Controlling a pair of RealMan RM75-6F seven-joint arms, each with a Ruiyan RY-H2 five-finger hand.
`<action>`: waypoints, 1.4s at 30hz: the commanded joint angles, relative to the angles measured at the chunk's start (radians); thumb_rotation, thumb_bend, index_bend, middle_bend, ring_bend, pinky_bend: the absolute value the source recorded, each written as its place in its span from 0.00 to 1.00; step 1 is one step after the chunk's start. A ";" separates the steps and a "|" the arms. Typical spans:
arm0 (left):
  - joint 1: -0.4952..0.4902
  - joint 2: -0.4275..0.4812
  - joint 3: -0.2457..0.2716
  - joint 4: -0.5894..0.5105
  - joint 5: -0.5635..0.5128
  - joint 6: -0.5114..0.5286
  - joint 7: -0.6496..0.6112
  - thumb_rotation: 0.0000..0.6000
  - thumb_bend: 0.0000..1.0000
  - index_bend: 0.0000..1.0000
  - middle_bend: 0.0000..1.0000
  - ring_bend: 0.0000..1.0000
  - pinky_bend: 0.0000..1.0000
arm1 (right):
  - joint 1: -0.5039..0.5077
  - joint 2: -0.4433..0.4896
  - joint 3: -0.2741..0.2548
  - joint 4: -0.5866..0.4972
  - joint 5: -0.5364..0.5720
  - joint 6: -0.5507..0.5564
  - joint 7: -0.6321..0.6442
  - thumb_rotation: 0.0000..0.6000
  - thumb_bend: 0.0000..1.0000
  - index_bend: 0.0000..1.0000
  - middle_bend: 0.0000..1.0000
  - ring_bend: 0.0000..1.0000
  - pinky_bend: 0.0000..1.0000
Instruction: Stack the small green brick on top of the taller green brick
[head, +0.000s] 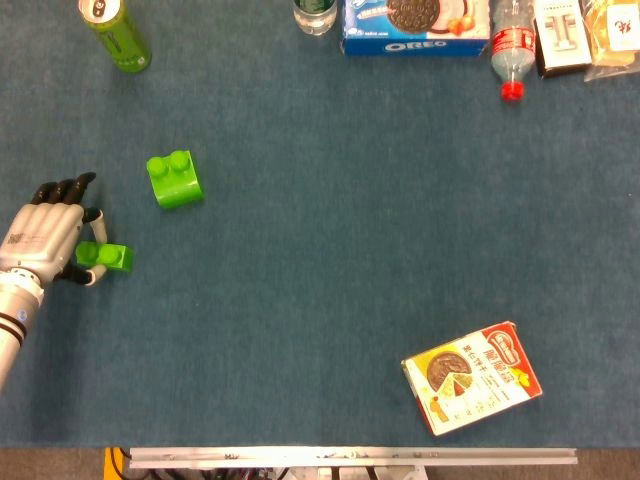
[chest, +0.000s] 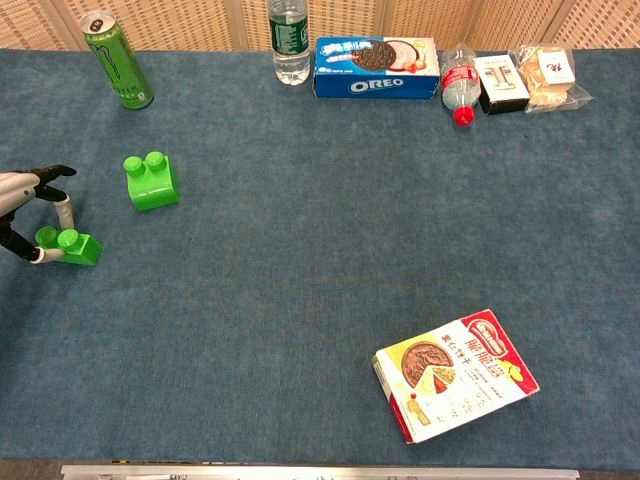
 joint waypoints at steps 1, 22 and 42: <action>-0.005 0.017 -0.001 -0.024 -0.010 0.002 0.008 1.00 0.26 0.53 0.00 0.00 0.03 | 0.000 0.001 0.000 0.000 0.000 0.000 0.001 1.00 0.40 0.70 0.45 0.42 0.64; -0.171 0.099 -0.107 -0.252 -0.407 0.122 0.286 1.00 0.31 0.53 0.00 0.00 0.03 | -0.001 0.020 0.003 -0.003 0.007 -0.005 0.047 1.00 0.40 0.70 0.45 0.42 0.64; -0.333 -0.055 -0.206 -0.272 -0.761 0.369 0.436 1.00 0.33 0.54 0.00 0.00 0.03 | -0.001 0.054 -0.005 -0.009 -0.013 -0.002 0.133 1.00 0.40 0.70 0.45 0.42 0.64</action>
